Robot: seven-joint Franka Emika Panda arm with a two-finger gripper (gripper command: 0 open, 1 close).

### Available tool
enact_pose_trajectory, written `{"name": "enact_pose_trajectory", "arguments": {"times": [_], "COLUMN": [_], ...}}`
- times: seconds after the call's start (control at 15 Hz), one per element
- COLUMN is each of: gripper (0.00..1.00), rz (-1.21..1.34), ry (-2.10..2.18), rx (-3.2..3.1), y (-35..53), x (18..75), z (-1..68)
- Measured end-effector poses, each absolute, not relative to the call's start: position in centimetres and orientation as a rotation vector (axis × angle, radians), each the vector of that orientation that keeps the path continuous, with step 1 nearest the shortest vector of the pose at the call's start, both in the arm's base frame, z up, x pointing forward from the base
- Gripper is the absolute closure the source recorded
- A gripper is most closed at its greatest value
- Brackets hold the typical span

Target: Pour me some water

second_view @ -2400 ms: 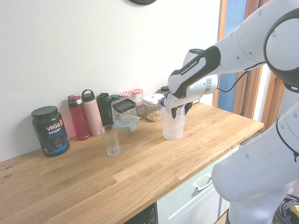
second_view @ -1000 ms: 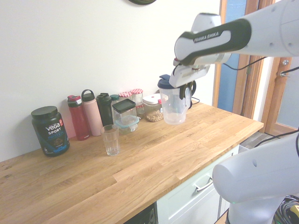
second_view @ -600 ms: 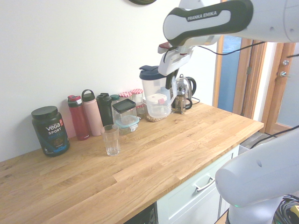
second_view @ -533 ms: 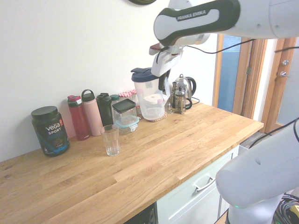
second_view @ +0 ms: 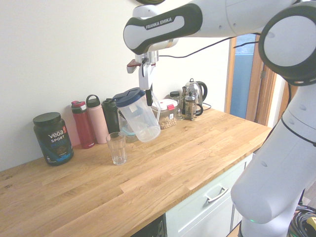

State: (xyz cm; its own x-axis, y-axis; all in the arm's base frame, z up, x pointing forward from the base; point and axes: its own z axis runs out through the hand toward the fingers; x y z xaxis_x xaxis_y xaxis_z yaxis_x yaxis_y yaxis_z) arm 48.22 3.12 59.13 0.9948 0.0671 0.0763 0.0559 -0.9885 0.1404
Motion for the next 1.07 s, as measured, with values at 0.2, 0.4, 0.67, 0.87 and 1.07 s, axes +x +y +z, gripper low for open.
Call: {"name": "enact_pose_trajectory", "arguments": {"times": [0.2,0.4,0.67,0.87,1.07], "gripper": [1.0,1.0,1.0,1.0,1.0], "rz": [0.003,-0.099,-0.154,-0.169,-0.18], "ry": [0.256,0.366,0.416,0.427,0.433], "rx": [2.856,2.691,2.606,2.562,2.521], "y": [5.7,6.9,7.8,8.2,8.6], "x": [49.6,51.1,53.2,54.5,55.7], "z": [57.2,54.8,52.6,52.4,52.4]}}
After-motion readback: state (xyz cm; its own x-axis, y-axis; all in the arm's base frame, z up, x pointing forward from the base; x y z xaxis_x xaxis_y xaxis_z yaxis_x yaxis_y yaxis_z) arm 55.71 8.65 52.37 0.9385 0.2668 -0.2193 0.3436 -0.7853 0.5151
